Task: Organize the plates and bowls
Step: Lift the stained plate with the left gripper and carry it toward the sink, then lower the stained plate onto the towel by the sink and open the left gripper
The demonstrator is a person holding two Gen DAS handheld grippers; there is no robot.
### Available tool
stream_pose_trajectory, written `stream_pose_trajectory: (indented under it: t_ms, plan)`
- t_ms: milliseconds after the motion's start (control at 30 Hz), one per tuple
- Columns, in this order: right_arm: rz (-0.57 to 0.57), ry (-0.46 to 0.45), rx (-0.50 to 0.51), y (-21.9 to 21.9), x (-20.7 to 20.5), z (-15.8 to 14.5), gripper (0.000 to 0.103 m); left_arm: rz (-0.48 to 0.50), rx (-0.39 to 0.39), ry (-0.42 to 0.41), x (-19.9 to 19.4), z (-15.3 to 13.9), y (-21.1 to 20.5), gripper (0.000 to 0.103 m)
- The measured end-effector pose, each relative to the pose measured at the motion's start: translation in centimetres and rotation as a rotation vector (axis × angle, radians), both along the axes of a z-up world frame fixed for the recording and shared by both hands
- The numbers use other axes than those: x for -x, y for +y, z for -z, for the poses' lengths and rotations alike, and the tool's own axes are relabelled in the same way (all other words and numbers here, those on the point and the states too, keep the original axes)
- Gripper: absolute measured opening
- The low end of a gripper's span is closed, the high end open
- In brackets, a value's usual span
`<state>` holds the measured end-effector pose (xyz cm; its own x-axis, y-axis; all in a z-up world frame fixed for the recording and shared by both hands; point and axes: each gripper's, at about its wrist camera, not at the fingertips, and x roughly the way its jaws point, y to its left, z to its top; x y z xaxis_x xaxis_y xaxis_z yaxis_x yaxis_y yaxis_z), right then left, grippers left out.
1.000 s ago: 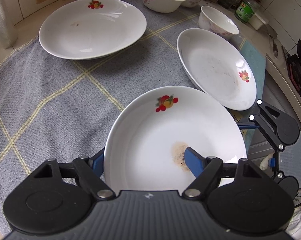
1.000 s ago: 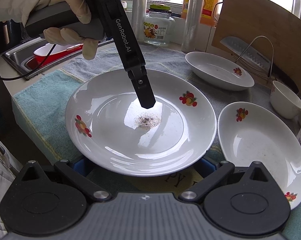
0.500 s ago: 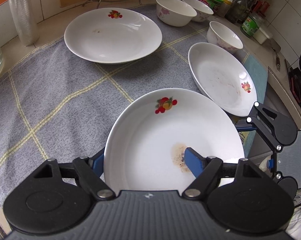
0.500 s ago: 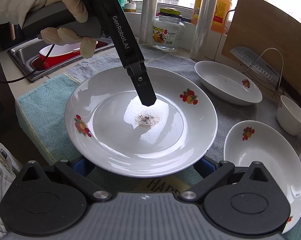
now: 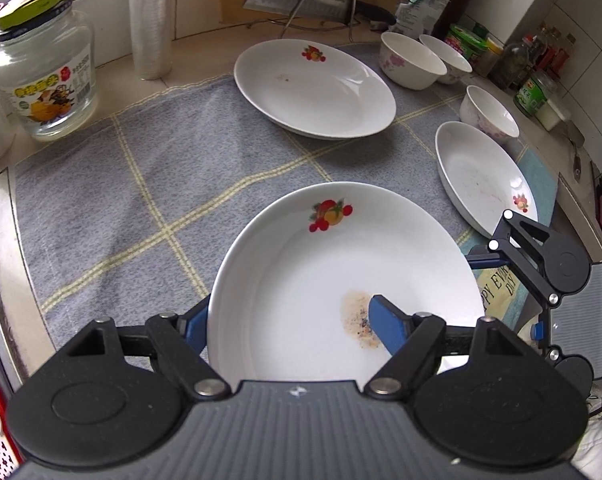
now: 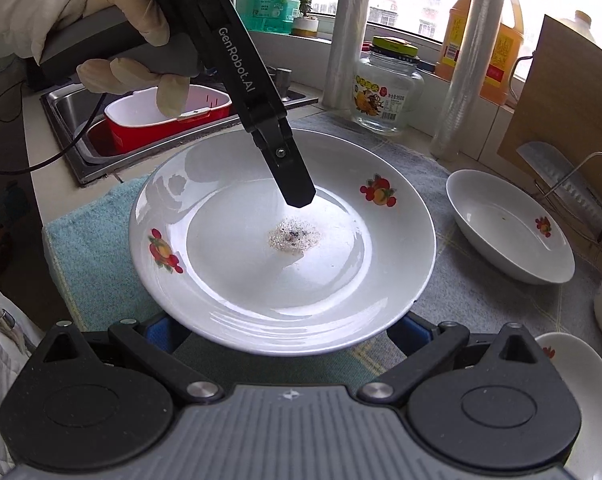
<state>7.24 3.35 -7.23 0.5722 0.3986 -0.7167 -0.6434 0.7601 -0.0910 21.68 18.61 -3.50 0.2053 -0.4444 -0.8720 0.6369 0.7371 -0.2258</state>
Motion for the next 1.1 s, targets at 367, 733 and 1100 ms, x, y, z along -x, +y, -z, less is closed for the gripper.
stream_pose_trajectory:
  t_ms: [367,733,1100]
  plan:
    - [-0.037,0.001,0.015,3.6,-3.1,0.3,0.103,-0.043,0.006,-0.012,-2.3,0.1,3.8,0.079]
    - [-0.032,0.017,0.029,5.6,-5.9,1.3,0.103,-0.048,0.007,-0.012,-5.2,1.3,5.3,0.079]
    - [-0.007,0.046,0.035,6.0,-7.3,2.1,0.103,-0.051,0.015,-0.007,-7.3,2.7,5.6,0.079]
